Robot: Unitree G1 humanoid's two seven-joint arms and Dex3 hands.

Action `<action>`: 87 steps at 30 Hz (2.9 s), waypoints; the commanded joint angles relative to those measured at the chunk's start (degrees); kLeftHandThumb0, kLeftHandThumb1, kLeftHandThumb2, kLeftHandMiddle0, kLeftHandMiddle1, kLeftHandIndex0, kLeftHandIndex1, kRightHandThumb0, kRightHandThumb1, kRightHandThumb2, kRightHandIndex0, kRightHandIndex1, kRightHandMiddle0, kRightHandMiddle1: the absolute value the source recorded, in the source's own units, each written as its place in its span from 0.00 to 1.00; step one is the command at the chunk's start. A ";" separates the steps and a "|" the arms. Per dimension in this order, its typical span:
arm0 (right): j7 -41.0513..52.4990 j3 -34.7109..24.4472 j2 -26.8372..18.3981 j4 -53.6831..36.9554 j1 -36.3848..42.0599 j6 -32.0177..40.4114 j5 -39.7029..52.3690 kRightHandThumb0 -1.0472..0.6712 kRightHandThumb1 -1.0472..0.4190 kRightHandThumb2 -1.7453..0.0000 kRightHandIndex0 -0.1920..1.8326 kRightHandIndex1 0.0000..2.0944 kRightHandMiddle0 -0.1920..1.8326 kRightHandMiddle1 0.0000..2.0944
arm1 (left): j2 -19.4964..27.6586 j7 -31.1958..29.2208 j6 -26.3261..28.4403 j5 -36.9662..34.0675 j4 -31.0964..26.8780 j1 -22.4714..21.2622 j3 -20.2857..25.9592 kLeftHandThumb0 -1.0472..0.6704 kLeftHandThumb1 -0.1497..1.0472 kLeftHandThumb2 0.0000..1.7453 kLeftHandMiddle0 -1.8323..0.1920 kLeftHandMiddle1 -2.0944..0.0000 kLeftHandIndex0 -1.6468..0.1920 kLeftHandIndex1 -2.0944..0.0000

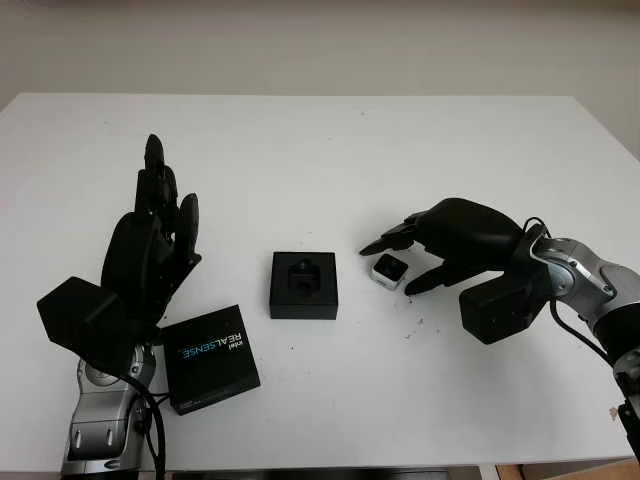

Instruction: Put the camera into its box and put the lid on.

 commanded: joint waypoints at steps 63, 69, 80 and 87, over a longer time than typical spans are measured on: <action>23.87 -18.84 16.84 -46.72 14.84 63.61 40.05 0.36 0.03 0.97 0.21 0.03 0.19 0.87 | -2.67 3.74 2.14 2.99 -2.58 0.66 -2.80 0.17 1.00 0.29 1.00 1.00 1.00 1.00; 22.91 -17.35 20.08 -50.91 16.68 69.77 41.08 0.34 0.02 0.97 0.20 0.03 0.19 0.87 | -2.54 3.68 1.48 3.05 -2.31 0.78 -2.62 0.17 1.00 0.29 1.00 1.00 1.00 1.00; 19.93 -15.12 26.60 -51.24 18.73 74.89 42.21 0.34 0.03 0.97 0.21 0.03 0.20 0.92 | -2.47 3.59 0.71 3.42 -2.31 0.86 -2.66 0.17 1.00 0.31 1.00 1.00 1.00 1.00; 18.97 -13.19 27.73 -49.74 19.67 73.56 41.02 0.34 0.03 0.97 0.20 0.02 0.19 0.94 | -2.58 3.59 0.73 3.35 -2.56 1.19 -2.63 0.17 1.00 0.31 1.00 1.00 1.00 1.00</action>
